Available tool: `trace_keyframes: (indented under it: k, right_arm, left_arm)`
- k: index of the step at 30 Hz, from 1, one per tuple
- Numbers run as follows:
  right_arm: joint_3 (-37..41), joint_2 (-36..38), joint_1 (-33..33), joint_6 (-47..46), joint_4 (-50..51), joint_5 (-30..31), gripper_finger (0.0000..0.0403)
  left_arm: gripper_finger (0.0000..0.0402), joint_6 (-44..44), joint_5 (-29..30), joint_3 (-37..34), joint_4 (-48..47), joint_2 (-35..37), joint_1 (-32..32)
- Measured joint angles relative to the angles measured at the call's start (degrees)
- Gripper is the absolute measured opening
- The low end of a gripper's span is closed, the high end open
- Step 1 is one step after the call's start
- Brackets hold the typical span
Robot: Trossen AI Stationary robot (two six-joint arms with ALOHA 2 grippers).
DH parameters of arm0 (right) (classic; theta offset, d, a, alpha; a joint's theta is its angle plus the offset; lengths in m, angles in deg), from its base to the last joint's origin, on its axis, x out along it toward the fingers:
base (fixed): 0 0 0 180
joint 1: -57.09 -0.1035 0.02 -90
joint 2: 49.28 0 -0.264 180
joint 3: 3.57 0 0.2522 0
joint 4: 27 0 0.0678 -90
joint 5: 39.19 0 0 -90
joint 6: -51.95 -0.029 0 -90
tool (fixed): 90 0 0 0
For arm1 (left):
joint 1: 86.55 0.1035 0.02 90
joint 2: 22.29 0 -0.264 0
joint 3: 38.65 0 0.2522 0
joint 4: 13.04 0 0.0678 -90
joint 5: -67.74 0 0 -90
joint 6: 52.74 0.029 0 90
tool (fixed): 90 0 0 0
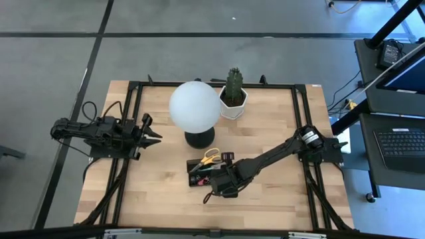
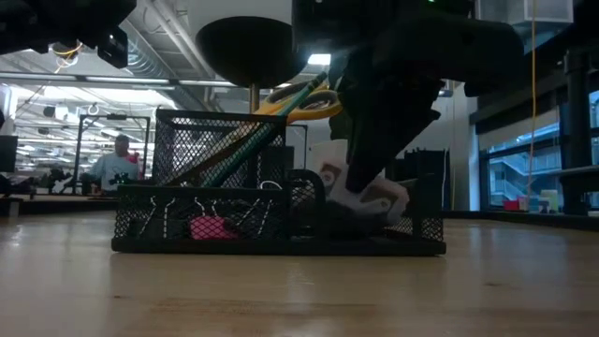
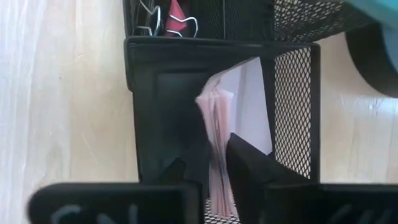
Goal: Pick and place office supplies into organizer
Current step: Put the pink sticky notes into the desk organizer, then return to Home Position
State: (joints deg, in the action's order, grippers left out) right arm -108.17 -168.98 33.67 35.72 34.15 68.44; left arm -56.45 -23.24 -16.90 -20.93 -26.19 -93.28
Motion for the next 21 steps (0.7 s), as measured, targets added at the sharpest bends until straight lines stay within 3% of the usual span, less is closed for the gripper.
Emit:
trace_keyframes:
  k: [10,21]
  right_arm:
    - [0.0,0.0,0.1,-0.3,0.0,-1.6,0.0114]
    - [-3.4,0.3,-0.2,-6.3,4.9,-4.1,0.0126]
  left_arm:
    - [0.0067,0.0,0.0,0.0,0.0,0.0,0.0]
    - [0.0064,0.0,0.0,0.0,0.0,0.0,0.0]
